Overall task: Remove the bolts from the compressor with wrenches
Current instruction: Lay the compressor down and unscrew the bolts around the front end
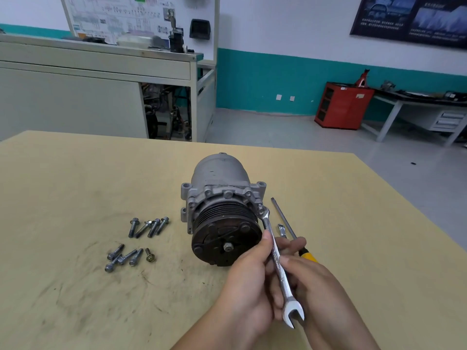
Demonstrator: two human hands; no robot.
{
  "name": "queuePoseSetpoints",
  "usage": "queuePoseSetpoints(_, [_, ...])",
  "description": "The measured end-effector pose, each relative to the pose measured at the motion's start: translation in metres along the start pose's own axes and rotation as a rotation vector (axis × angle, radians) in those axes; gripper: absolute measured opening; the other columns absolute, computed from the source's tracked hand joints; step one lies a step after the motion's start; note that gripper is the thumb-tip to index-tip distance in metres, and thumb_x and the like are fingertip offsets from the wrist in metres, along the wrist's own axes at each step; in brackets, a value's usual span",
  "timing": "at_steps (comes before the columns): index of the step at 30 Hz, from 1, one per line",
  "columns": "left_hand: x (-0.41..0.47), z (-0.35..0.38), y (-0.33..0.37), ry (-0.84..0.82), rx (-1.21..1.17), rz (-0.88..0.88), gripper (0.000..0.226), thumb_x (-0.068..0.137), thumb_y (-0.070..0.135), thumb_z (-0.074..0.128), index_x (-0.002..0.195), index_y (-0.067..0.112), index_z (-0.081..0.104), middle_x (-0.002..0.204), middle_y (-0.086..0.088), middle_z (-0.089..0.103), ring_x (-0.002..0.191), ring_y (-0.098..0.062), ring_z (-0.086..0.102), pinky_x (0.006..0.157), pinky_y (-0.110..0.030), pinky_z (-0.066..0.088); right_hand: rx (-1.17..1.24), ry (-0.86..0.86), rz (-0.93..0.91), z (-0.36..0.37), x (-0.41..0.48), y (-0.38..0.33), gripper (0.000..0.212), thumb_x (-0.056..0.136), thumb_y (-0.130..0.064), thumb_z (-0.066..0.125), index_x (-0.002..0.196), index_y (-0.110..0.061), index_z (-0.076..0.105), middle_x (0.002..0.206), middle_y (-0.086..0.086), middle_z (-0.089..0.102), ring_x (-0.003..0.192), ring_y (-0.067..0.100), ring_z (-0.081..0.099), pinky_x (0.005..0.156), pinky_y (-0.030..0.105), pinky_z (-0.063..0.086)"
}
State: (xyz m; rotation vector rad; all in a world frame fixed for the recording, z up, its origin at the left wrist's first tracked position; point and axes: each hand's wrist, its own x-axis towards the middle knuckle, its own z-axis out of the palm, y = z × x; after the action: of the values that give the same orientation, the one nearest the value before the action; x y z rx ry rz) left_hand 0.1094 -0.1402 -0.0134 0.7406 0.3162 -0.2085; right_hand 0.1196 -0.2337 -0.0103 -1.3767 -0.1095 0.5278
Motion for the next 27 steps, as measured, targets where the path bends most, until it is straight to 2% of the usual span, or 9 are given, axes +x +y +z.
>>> queuePoseSetpoints(2, [-0.001, -0.001, 0.003, 0.004, -0.029, -0.045, 0.033, 0.084, 0.04, 0.051, 0.071, 0.012, 0.062, 0.097, -0.005, 0.075, 0.041, -0.017, 0.052, 0.035, -0.016, 0.035, 0.101, -0.04, 0.031, 0.002, -0.002, -0.002, 0.033, 0.081, -0.017, 0.048, 0.055, -0.01, 0.068, 0.04, 0.014, 0.041, 0.03, 0.022, 0.04, 0.032, 0.022, 0.033])
queuePoseSetpoints(4, [-0.002, -0.002, 0.006, -0.033, -0.097, -0.092, 0.034, 0.094, 0.036, 0.045, 0.075, 0.009, 0.054, 0.094, -0.008, 0.074, 0.03, -0.015, 0.052, 0.03, -0.013, 0.036, 0.189, -0.05, 0.076, 0.002, -0.003, -0.004, 0.026, 0.074, -0.022, 0.051, 0.058, -0.005, 0.062, 0.039, 0.012, 0.038, 0.028, 0.019, 0.037, 0.031, 0.021, 0.031])
queuePoseSetpoints(7, [0.0, -0.003, 0.005, -0.068, -0.152, -0.127, 0.036, 0.095, 0.035, 0.044, 0.071, 0.01, 0.054, 0.083, -0.009, 0.073, 0.03, -0.017, 0.054, 0.029, -0.014, 0.038, 0.326, -0.021, 0.161, 0.002, -0.004, -0.006, 0.019, 0.074, -0.02, 0.052, 0.064, -0.004, 0.053, 0.037, 0.008, 0.032, 0.025, 0.015, 0.03, 0.028, 0.017, 0.027])
queuePoseSetpoints(10, [0.003, -0.001, 0.002, -0.088, -0.126, -0.103, 0.032, 0.083, 0.04, 0.05, 0.067, 0.013, 0.057, 0.081, -0.005, 0.073, 0.033, -0.019, 0.054, 0.033, -0.016, 0.039, 0.347, 0.028, 0.167, 0.003, -0.004, -0.008, 0.019, 0.072, -0.019, 0.054, 0.059, -0.005, 0.051, 0.034, 0.005, 0.029, 0.023, 0.013, 0.027, 0.028, 0.016, 0.024])
queuePoseSetpoints(12, [0.004, 0.001, 0.0, -0.087, -0.09, -0.088, 0.033, 0.077, 0.045, 0.049, 0.072, 0.014, 0.059, 0.083, -0.002, 0.074, 0.034, -0.019, 0.052, 0.036, -0.018, 0.037, 0.311, 0.072, 0.141, 0.003, -0.004, -0.008, 0.021, 0.074, -0.015, 0.055, 0.056, -0.005, 0.051, 0.033, 0.006, 0.029, 0.023, 0.013, 0.026, 0.028, 0.017, 0.024])
queuePoseSetpoints(16, [0.006, 0.002, -0.002, -0.029, 0.0, -0.032, 0.041, 0.08, 0.047, 0.05, 0.088, 0.009, 0.064, 0.087, -0.004, 0.074, 0.027, -0.016, 0.044, 0.03, -0.014, 0.033, 0.228, 0.129, 0.093, 0.003, -0.003, -0.007, 0.024, 0.078, -0.01, 0.054, 0.056, -0.002, 0.05, 0.033, 0.007, 0.031, 0.023, 0.014, 0.027, 0.028, 0.017, 0.024])
queuePoseSetpoints(20, [0.006, 0.004, -0.002, -0.034, 0.065, 0.003, 0.04, 0.077, 0.045, 0.05, 0.09, 0.009, 0.062, 0.095, -0.004, 0.074, 0.029, -0.013, 0.04, 0.032, -0.014, 0.031, 0.121, 0.166, 0.052, 0.0, -0.004, -0.006, 0.028, 0.086, -0.006, 0.054, 0.059, 0.0, 0.053, 0.035, 0.009, 0.036, 0.025, 0.016, 0.032, 0.03, 0.018, 0.025])
queuePoseSetpoints(23, [0.004, 0.006, -0.002, -0.036, 0.034, -0.011, 0.038, 0.088, 0.044, 0.045, 0.091, 0.009, 0.06, 0.1, -0.005, 0.074, 0.031, -0.014, 0.042, 0.035, -0.013, 0.031, 0.004, 0.2, 0.011, -0.001, -0.005, -0.007, 0.029, 0.087, -0.002, 0.056, 0.059, 0.0, 0.051, 0.036, 0.012, 0.041, 0.026, 0.018, 0.035, 0.031, 0.018, 0.028])
queuePoseSetpoints(27, [0.003, 0.011, 0.004, -0.062, -0.044, -0.039, 0.039, 0.098, 0.042, 0.034, 0.092, 0.011, 0.056, 0.095, -0.001, 0.075, 0.029, -0.014, 0.049, 0.034, -0.01, 0.031, -0.227, 0.227, -0.091, -0.002, -0.003, -0.011, 0.027, 0.086, -0.002, 0.058, 0.061, -0.002, 0.048, 0.038, 0.011, 0.046, 0.029, 0.019, 0.037, 0.034, 0.02, 0.031])
